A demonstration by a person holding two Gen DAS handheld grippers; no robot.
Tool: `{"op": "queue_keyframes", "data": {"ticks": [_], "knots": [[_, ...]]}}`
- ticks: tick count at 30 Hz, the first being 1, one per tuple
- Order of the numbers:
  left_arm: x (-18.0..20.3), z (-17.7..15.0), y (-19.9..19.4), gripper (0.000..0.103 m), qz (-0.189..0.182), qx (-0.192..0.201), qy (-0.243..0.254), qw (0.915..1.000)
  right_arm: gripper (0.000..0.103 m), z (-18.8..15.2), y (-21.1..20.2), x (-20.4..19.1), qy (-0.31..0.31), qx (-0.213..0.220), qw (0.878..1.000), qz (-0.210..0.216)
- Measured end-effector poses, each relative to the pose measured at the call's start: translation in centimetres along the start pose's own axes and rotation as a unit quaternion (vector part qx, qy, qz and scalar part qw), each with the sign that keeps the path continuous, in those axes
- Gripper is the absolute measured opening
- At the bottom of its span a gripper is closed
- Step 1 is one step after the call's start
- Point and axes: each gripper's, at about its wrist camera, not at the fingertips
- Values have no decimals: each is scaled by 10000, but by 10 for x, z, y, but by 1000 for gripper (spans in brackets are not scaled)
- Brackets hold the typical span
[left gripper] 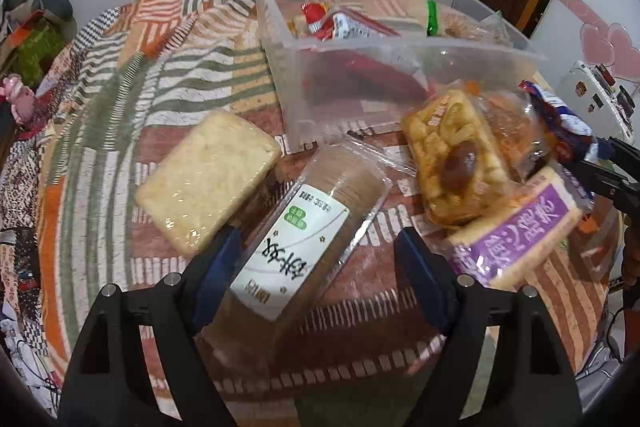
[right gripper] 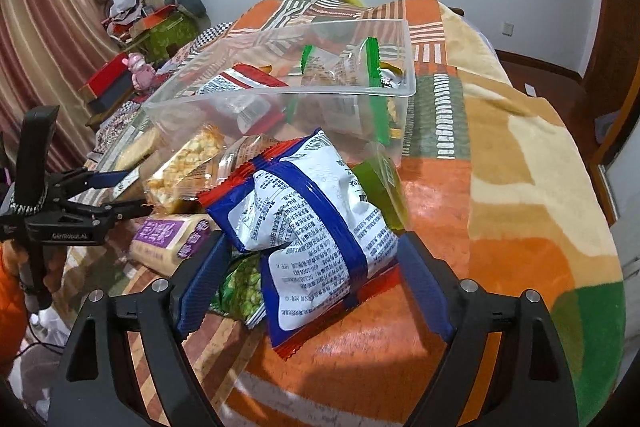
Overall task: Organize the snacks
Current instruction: 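Grasp the brown cylindrical snack pack with the left tool while the right grasps the white-and-blue chip bag, then lower the cylindrical pack into the box with the left tool while the right drops the chip bag in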
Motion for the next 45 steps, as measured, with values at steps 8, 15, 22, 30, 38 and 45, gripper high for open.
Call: {"op": "queue_keyframes", "data": {"ticks": [8, 15, 22, 30, 38, 45], "knots": [[-7, 1, 9, 55, -337, -17, -235, 9992, 78, 7, 9, 3, 16, 1, 10000, -36], [3, -11, -6, 38, -295, 24, -168, 9994, 61, 8, 2, 3, 28, 71, 10000, -12], [12, -19, -25, 38, -233, 178, -225, 9993, 56, 7, -13, 5, 97, 211, 9997, -45], [12, -12, -63, 38, -218, 605, -426, 9970, 56, 15, -39, 0, 59, 568, 9983, -73], [12, 12, -93, 38, -202, 1064, -492, 9929, 56, 36, -49, -14, -125, 931, 9956, -24], [12, 44, -97, 38, -263, 1327, -567, 9892, 56, 62, -44, -26, -307, 1160, 9928, -2]]}}
Point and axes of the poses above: each gripper's, at about its wrist camera, not at the fingertips, and y roughly the way its jaws point, x to its right, z to its top, and after that the axes turned 7 degrees about z, right-handed
